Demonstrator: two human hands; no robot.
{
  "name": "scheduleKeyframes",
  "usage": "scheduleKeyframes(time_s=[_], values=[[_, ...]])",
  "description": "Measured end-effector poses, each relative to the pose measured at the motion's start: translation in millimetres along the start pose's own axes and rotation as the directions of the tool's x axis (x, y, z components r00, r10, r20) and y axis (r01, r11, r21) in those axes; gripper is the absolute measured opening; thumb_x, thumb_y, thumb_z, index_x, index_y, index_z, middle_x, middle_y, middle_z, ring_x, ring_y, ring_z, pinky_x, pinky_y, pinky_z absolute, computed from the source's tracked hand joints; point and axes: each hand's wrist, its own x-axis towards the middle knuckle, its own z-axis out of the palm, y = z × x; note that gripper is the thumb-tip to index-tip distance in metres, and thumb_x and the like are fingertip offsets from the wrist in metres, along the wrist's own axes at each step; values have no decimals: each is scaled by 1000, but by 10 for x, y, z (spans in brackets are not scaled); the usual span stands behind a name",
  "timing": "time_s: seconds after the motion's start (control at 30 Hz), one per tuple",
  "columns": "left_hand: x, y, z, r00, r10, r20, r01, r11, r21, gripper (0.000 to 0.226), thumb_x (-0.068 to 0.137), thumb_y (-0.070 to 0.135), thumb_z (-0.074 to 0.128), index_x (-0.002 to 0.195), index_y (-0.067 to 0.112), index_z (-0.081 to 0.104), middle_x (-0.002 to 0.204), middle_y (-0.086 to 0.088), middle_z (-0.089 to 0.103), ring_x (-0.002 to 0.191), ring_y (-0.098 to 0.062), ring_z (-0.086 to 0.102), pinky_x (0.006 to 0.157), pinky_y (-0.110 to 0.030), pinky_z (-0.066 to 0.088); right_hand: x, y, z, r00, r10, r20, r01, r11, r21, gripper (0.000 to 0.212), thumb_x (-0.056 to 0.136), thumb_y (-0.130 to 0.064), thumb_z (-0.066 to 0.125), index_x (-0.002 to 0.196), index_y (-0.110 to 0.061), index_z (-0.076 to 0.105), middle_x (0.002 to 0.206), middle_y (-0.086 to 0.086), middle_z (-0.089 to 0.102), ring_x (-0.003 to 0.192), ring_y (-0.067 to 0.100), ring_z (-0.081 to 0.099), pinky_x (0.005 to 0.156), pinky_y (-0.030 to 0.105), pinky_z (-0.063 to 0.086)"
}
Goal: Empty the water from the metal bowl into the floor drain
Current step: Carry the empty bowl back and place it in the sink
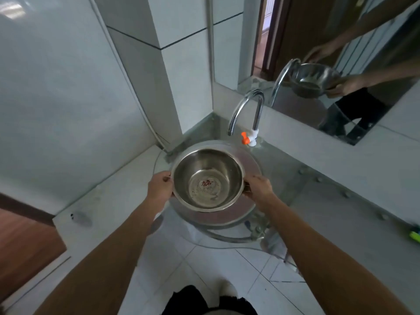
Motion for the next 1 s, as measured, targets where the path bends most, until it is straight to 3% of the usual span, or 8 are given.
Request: scheduleKeyframes(time_s=[0.1,0.23,0.37,0.47,0.53,0.7,0.87,1.0], values=[[391,56,113,998,1,58,-3,999,38,36,95,-2,51,82,21,74,92,-14,74,85,-34,73,61,-34,65,193,-9,51,998,30,-51,-29,999,17,23,87,0,64,66,-8,66,49,5,67,41,14,66,43,22,52],[1008,103,317,989,-11,151,1,998,69,34,96,-2,48,118,7,72,120,-24,69,100,-44,70,80,-54,63,461,43,176,992,57,-117,-57,998,9,22,84,3,65,64,-5,66,52,11,63,39,16,61,43,26,53],[1579,144,484,959,-6,284,-27,993,111,35,97,-5,47,116,9,72,107,-22,73,78,-33,69,74,-45,63,655,101,338,978,109,-176,-112,994,-6,6,86,5,67,86,4,72,69,17,67,51,21,66,55,33,58],[1912,177,559,919,-17,395,-42,989,140,28,98,0,52,110,11,74,103,-19,74,76,-31,68,67,-38,61,744,190,492,951,154,-269,-149,988,42,9,84,8,67,88,9,74,62,14,69,48,19,67,52,30,60],[2084,190,617,894,-28,447,-56,983,175,22,97,6,57,107,15,74,102,-17,75,81,-32,70,74,-45,63,775,292,602,924,180,-338,-172,984,56,11,84,9,67,90,10,75,66,16,70,49,20,68,52,32,62],[2322,71,794,816,-57,575,-111,961,252,37,89,-2,66,124,10,70,105,-20,74,91,-34,71,83,-52,60,759,640,786,847,276,-454,-273,959,74,15,87,5,63,94,-3,74,81,19,74,76,34,74,80,48,63],[2376,-104,1022,765,-138,629,-86,946,313,50,88,-1,66,134,18,61,111,-20,71,96,-38,69,88,-59,58,740,892,843,770,335,-543,-331,937,108,14,82,-1,67,90,-11,74,76,11,72,77,32,75,77,48,65],[2412,-209,1211,766,-134,629,-142,919,369,49,86,5,67,133,19,63,98,-14,69,90,-33,67,88,-54,58,786,1007,845,716,367,-594,-368,921,125,17,78,-6,67,75,-22,70,75,6,72,81,31,77,77,46,65]])
